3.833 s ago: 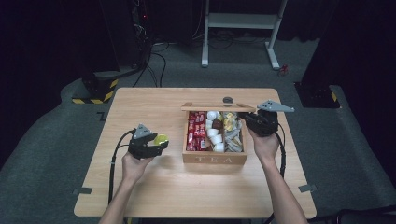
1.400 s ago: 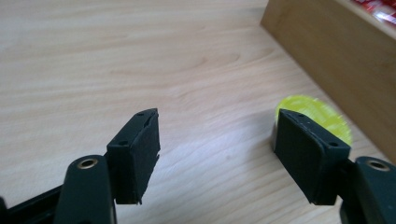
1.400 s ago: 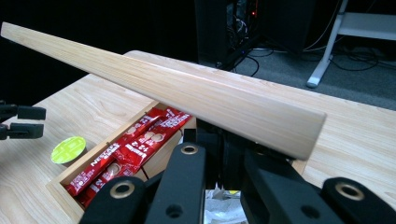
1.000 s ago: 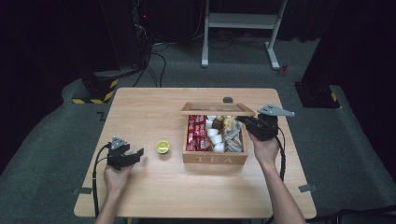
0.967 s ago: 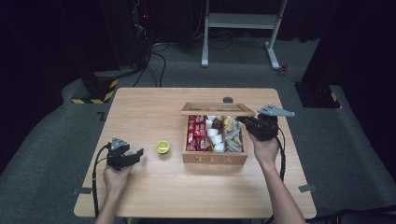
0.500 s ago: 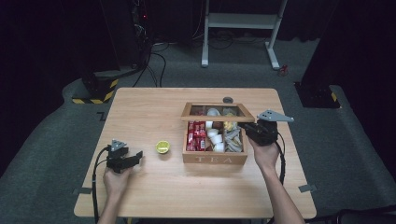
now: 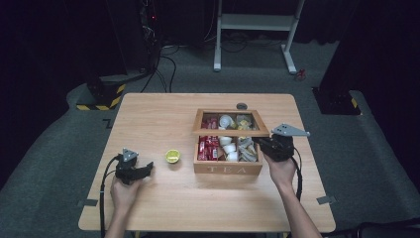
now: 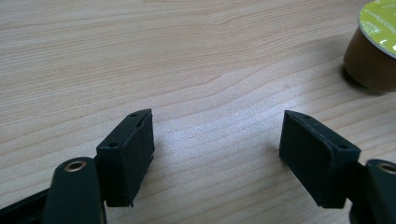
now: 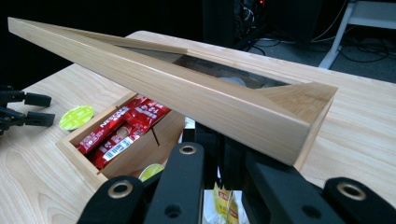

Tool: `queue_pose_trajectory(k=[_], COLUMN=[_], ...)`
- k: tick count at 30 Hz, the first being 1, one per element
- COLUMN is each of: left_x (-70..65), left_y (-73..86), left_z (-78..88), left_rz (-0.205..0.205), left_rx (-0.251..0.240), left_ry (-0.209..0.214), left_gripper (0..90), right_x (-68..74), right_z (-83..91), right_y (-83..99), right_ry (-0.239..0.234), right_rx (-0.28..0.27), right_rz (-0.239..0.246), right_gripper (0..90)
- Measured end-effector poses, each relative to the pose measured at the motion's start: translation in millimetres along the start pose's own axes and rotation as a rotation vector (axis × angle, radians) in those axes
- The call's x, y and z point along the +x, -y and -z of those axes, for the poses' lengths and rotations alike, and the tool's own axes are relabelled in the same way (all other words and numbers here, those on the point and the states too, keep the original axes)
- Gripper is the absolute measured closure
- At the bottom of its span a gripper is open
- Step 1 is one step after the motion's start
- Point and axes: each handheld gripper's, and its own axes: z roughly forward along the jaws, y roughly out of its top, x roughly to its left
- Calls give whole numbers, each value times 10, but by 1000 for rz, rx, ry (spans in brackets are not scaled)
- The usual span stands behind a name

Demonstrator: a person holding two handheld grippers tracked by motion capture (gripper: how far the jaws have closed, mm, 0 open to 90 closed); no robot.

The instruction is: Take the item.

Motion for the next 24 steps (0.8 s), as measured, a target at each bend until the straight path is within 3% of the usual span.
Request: queue_pose_trajectory(k=[24], left_x=[-2], left_y=[0], left_z=[1], left_rz=[-5], left_rx=[2], left_ry=[2], left_gripper=[267], right_x=[-1], right_z=[26], right_y=[201], right_ry=[2], right_rx=[20], right_rz=[-3], right_gripper=[879])
